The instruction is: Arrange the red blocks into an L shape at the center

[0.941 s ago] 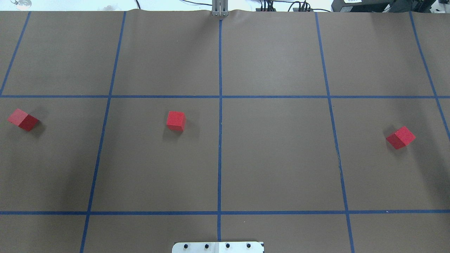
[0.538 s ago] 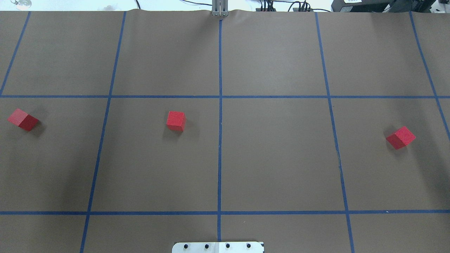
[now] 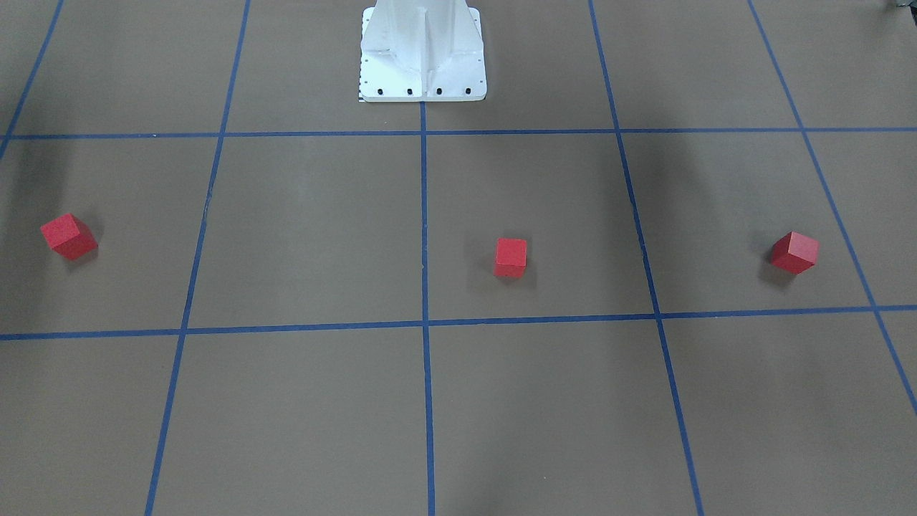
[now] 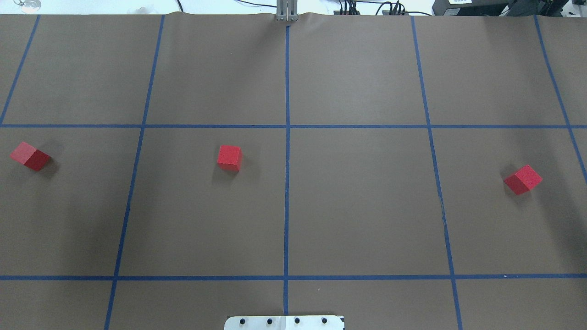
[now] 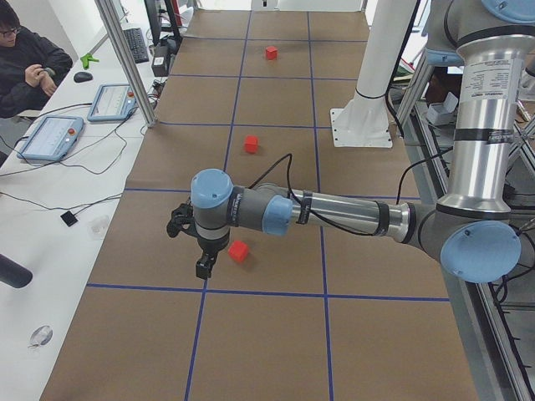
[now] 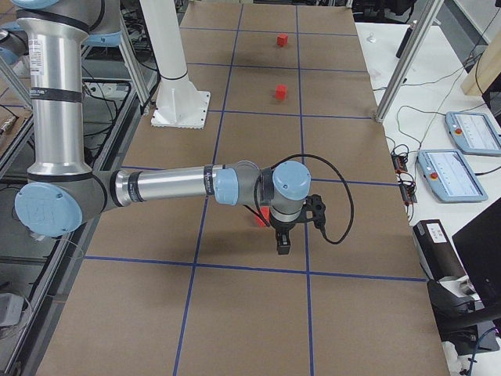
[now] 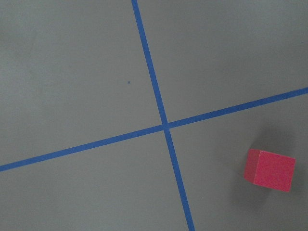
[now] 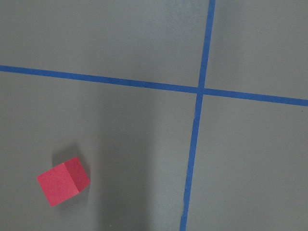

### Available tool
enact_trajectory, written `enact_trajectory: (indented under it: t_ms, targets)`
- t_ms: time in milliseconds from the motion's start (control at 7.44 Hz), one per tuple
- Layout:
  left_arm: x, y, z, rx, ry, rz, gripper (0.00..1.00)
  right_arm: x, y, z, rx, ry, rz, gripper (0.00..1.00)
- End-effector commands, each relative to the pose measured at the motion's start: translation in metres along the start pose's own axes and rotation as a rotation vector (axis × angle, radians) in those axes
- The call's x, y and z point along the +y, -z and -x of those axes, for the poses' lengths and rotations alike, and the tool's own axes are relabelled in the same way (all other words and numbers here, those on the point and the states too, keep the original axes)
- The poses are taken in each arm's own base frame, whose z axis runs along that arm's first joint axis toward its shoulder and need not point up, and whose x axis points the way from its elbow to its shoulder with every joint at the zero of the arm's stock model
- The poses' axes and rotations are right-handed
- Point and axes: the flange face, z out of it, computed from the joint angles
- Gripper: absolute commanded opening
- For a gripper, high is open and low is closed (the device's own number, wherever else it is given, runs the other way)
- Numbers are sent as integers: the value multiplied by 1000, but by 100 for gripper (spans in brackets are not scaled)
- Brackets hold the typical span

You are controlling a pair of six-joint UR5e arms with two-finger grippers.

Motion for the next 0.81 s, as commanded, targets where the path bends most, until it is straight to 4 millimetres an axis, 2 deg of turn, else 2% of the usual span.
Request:
enact_trajectory:
  t_ms: [0,134,269,403,538,672]
  targets:
    - [-73,22,-87,30,-28,-65,100,-2,1,3,0,6,-3,99]
    - [-85,6,-142,63,18,-45,100,-2,2,3,0,8,-4,99]
    - [-101,7,-211,111,56,-50,100,-2,2,4,0,11,-5,99]
    - [-108,13,-273,164,182,-47,100,-2,1,4,0,12,-3,99]
    - [-105,11,-341,190,272,-43,100,-2,0,4,0,14,-1,99]
    - [-100,-8,-411,157,270,-68,100,-2,0,4,0,15,0,99]
